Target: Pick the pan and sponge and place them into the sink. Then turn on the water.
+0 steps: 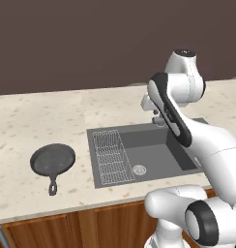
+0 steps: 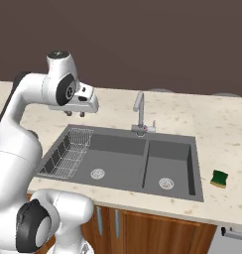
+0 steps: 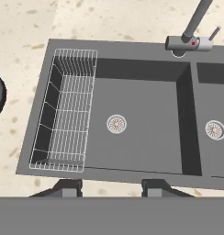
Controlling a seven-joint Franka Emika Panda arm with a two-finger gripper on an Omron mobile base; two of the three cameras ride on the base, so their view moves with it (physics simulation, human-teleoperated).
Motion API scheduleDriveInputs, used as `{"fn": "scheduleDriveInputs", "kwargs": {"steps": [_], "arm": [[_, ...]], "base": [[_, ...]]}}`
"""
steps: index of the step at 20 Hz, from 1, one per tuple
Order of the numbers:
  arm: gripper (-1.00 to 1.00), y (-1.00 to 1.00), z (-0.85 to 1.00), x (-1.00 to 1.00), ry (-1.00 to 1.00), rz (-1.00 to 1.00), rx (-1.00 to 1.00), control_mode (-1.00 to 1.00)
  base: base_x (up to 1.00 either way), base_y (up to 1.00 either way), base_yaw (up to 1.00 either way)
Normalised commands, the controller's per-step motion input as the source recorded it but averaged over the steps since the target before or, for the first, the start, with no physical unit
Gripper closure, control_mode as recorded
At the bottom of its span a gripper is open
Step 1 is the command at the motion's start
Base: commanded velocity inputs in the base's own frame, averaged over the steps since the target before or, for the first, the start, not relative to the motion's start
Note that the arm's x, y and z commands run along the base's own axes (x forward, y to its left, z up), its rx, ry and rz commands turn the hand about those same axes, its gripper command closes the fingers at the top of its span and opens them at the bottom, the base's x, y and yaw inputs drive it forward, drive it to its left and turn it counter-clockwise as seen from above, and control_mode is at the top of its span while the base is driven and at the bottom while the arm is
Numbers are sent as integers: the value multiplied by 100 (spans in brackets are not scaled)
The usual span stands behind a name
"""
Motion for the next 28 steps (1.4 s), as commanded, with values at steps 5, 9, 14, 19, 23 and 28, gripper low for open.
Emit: {"fn": "scheduleDriveInputs", "kwargs": {"steps": [5, 9, 14, 19, 23, 28], "arm": [[-100, 8, 0, -3, 0, 0, 0, -100], [-100, 21, 0, -7, 0, 0, 0, -100], [-100, 25, 0, -6, 2, 0, 0, -100], [-100, 30, 0, -8, 3, -1, 0, -100], [-100, 35, -6, -11, 1, 0, 0, -100], [-100, 40, -1, -10, 1, 0, 0, -100]], "base": [[0, 0, 0], [0, 0, 0], [0, 0, 0], [0, 0, 0], [0, 0, 0], [0, 0, 0]]}}
